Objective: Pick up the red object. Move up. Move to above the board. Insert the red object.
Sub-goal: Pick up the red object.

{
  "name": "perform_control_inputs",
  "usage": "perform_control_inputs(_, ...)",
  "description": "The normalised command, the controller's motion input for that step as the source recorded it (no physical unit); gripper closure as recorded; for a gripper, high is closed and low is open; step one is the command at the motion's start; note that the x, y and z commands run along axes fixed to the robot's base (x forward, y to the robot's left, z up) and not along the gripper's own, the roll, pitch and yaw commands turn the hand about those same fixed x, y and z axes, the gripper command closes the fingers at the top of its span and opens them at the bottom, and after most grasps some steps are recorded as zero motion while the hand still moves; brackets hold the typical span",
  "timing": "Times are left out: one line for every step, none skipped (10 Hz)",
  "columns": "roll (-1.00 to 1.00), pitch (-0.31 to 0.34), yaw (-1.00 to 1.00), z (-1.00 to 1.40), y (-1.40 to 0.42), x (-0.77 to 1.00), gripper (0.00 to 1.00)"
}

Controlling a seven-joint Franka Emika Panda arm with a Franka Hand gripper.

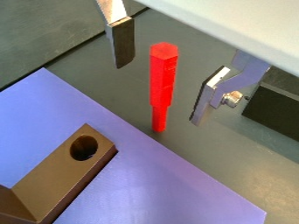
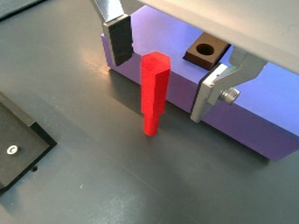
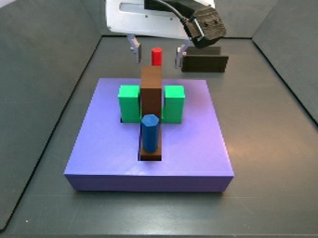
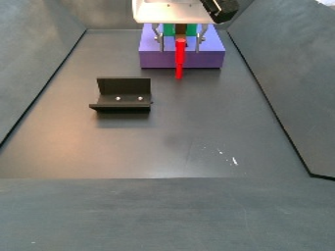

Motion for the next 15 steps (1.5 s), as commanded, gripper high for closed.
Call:
perform_control_inputs(0.17,0.0,-0.01,0.0,0.05,0.02,0.0)
perform_control_inputs(0.13,0.0,-0.1,0.0,0.14,0.01,0.0)
perform_control_inputs(0.1,0.0,-0.09,0.0,0.1,0.01,0.0)
perform_control_inputs(0.08,0.0,-0.08,0.0,0.08,0.04,0.0)
perform_control_inputs(0.06,0.0,-0.07,0.0,0.1,0.0,0.0)
perform_control_inputs(0.05,0.0,-0.05,0.0,0.03,0.0,0.0)
perform_control_inputs(0.0,0.0,0.0,0.0,0.0,0.0,0.0)
perform_control_inputs(0.0,0.0,0.0,0.0,0.0,0.0,1.0)
perform_control_inputs(0.0,0.0,0.0,0.0,0.0,0.0,1.0)
perform_control_inputs(0.0,0.0,0.0,0.0,0.0,0.0,1.0)
perform_control_inputs(0.0,0.0,0.0,0.0,0.0,0.0,1.0)
perform_control_inputs(0.0,0.0,0.0,0.0,0.0,0.0,1.0)
perform_control_inputs(0.0,0.0,0.0,0.0,0.0,0.0,1.0)
perform_control_inputs(0.0,0.0,0.0,0.0,0.0,0.0,1.0)
perform_control_inputs(0.0,0.0,0.0,0.0,0.0,0.0,1.0)
